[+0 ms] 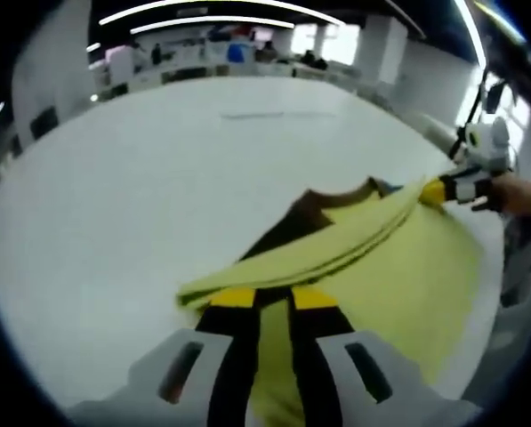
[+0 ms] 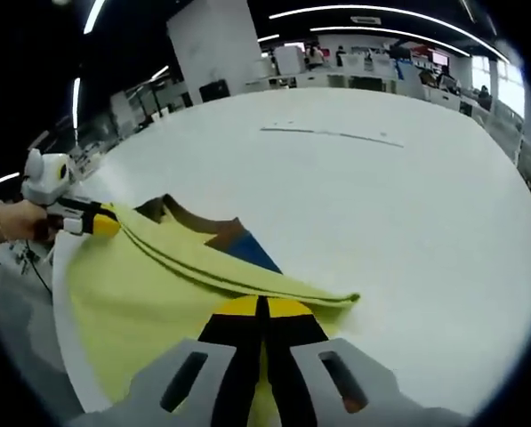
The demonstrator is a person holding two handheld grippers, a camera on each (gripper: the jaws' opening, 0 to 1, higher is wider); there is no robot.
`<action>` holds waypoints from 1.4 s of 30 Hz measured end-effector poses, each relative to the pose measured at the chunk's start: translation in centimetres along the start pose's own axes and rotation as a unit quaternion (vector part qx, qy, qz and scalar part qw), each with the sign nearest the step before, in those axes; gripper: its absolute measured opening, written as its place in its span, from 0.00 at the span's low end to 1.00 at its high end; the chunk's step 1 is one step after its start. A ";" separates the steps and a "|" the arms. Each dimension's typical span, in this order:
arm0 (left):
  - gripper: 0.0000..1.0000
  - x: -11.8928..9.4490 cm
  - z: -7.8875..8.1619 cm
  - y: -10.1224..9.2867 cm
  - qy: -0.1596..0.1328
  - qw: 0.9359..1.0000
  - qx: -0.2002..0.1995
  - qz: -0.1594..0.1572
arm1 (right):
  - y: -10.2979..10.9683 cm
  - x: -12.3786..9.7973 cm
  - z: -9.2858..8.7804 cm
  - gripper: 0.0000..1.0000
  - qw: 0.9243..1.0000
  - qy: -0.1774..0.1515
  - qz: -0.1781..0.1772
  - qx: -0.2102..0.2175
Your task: Fold the garment on the visible template until the final outline fits inside the template.
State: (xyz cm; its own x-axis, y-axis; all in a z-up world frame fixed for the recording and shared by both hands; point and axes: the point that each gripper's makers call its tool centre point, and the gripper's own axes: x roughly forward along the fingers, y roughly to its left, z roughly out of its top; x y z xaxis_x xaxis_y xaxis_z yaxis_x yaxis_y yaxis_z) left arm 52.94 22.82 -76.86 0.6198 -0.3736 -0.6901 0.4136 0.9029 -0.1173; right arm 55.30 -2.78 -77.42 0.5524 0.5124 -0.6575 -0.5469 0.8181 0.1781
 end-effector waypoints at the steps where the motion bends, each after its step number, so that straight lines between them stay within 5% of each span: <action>1: 0.08 0.1 0.1 0.0 0.000 1.000 0.000 0.000 | -0.1 0.1 0.1 0.01 1.000 0.000 -0.001 0.000; 16: 0.06 1.2 2.3 1.0 -0.016 1.000 -0.003 0.001 | -1.5 1.2 2.1 0.01 1.000 -0.007 -0.003 -0.005; 42: 0.05 2.4 2.2 3.1 0.001 1.000 -0.006 0.017 | -3.7 1.9 1.9 0.01 0.999 0.018 -0.016 -0.048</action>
State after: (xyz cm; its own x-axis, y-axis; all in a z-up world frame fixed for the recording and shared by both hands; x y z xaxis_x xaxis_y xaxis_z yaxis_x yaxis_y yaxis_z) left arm 57.12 24.26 -77.30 0.6317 -0.3431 -0.6951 0.3850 0.9172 -0.1028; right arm 59.60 -4.33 -77.90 0.5477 0.4759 -0.6881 -0.5891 0.8034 0.0868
